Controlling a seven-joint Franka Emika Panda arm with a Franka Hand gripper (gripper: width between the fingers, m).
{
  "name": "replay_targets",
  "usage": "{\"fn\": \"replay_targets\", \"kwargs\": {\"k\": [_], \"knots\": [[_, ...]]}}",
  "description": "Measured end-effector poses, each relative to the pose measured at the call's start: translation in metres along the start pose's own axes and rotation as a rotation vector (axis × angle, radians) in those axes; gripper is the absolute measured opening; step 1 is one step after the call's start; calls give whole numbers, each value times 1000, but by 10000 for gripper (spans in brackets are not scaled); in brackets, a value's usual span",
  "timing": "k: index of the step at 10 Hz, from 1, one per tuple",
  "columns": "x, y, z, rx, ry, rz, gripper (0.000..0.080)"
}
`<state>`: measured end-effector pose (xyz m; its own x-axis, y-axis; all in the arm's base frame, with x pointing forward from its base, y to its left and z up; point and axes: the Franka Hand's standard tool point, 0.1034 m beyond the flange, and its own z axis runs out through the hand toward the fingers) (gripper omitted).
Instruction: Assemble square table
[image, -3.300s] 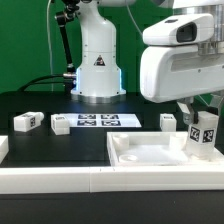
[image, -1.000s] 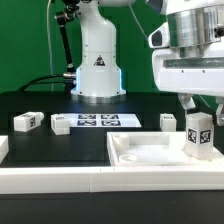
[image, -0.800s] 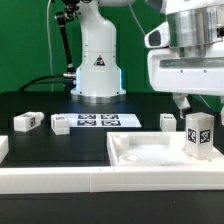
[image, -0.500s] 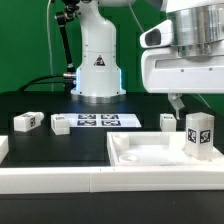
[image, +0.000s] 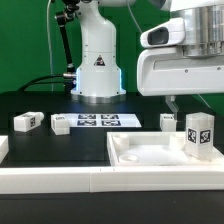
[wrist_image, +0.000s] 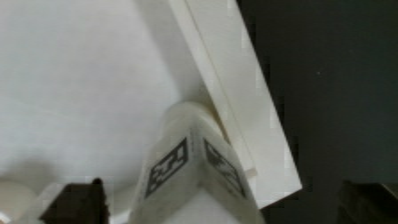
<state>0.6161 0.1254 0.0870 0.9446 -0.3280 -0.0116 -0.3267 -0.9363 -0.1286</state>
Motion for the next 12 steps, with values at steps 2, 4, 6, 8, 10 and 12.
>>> {"fn": "replay_targets", "kwargs": {"k": [2,4,6,8,10,12], "knots": [[0,1,1,-11,1,-156,649],[0,3,2,-13,-2,-309,649],[3,4,0,-30,1,-473,649],[3,4,0,-32,0,-593,649],[3,4,0,-31,0,-578,514],[4,5,0,-32,1,-577,291]]}}
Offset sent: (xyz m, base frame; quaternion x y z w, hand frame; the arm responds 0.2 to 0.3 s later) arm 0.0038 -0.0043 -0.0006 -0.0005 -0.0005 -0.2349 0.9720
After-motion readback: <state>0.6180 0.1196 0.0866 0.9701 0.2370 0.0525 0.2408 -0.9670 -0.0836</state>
